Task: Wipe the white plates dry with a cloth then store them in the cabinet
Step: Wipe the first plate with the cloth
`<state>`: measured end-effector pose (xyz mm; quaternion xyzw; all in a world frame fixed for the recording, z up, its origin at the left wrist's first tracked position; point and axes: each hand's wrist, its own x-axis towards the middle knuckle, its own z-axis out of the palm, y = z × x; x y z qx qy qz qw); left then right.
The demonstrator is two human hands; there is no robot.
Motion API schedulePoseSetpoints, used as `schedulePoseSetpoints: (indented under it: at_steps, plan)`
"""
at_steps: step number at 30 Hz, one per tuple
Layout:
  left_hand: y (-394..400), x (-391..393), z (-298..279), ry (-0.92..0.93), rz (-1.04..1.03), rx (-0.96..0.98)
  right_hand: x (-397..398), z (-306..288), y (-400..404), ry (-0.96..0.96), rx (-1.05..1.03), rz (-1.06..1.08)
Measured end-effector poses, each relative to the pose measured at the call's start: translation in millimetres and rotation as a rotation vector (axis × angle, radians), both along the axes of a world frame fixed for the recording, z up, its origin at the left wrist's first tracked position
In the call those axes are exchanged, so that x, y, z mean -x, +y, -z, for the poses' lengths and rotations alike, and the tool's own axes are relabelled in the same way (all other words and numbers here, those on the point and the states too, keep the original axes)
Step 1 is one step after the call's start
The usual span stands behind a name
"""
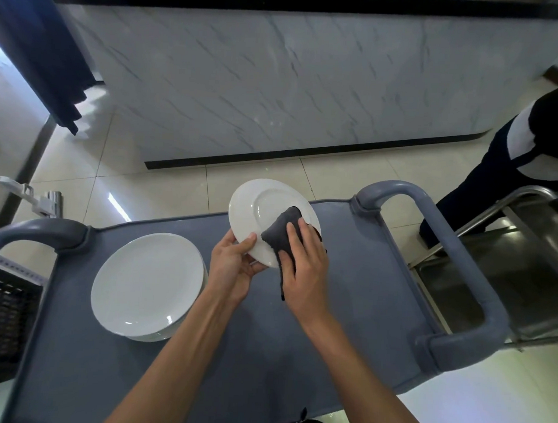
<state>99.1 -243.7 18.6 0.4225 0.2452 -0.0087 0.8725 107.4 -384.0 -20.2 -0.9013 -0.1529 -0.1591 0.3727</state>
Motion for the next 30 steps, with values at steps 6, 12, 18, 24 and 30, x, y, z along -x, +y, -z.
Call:
schedulePoseSetpoints:
  at_steps: [6,12,18,24,30]
  plan:
    - [2.1,-0.5,-1.9,-0.039,0.037,0.009,-6.7,-5.3,-5.6,0.028,-0.064,0.092]
    - [9.6,-0.8,-5.1,-0.084,0.085,-0.006,-27.3,-18.8,-13.4,0.201,-0.285,0.151]
    - [17.0,1.0,-7.8,-0.128,0.167,-0.04,-46.4,-25.0,-24.5,0.265,-0.343,0.147]
    - [23.4,0.5,-9.6,-0.152,0.24,-0.087,-61.7,-35.4,-30.7,0.283,-0.33,0.1]
    - [27.6,3.4,-9.6,-0.146,0.334,-0.168,-76.7,-49.6,-31.0,0.251,-0.266,0.019]
